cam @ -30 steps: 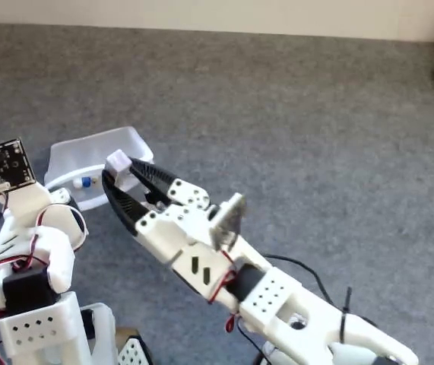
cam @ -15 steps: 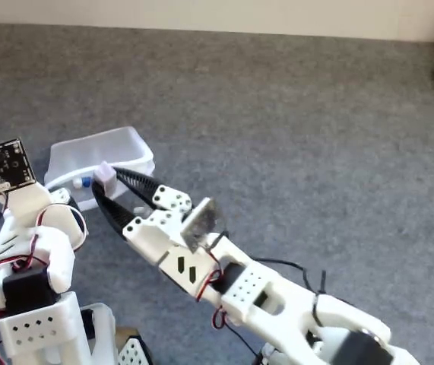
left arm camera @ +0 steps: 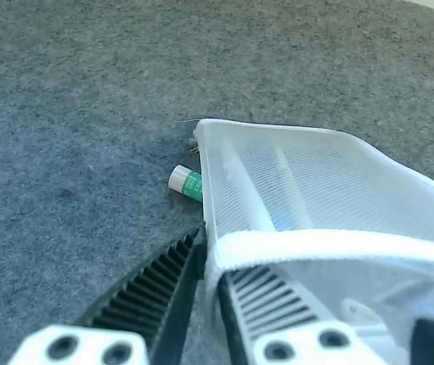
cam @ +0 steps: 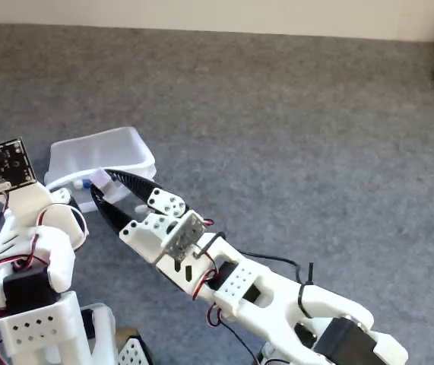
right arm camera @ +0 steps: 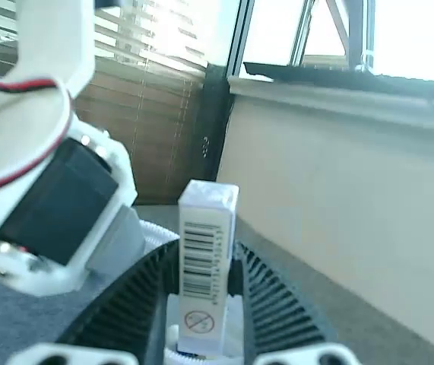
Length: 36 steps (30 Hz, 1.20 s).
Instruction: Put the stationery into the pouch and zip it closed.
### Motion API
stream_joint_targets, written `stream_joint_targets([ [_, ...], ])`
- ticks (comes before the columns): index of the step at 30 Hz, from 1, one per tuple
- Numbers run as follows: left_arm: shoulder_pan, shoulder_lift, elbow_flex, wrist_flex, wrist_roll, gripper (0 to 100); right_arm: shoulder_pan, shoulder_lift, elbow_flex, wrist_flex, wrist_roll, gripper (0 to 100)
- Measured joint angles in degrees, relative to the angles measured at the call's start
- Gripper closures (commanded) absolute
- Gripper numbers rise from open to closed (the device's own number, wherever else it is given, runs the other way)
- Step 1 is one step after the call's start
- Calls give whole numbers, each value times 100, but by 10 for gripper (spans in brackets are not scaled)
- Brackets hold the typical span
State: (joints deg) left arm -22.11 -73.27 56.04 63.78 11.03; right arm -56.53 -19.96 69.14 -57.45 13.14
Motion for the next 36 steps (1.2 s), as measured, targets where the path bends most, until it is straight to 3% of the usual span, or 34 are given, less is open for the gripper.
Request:
stream_joint_targets([
  [9, 0, 0, 0, 0, 0, 986, 0, 642, -62, -255, 62, 985],
  [15, 9, 9, 0, 0, 0, 986, 0, 1336, -237, -1046, 105, 857],
  [31, 9, 9, 0, 0, 0, 986, 9, 774, 62, -1240, 97, 858],
  [36, 9, 9, 0, 0, 0, 986, 9, 299, 334, -1204, 97, 936],
])
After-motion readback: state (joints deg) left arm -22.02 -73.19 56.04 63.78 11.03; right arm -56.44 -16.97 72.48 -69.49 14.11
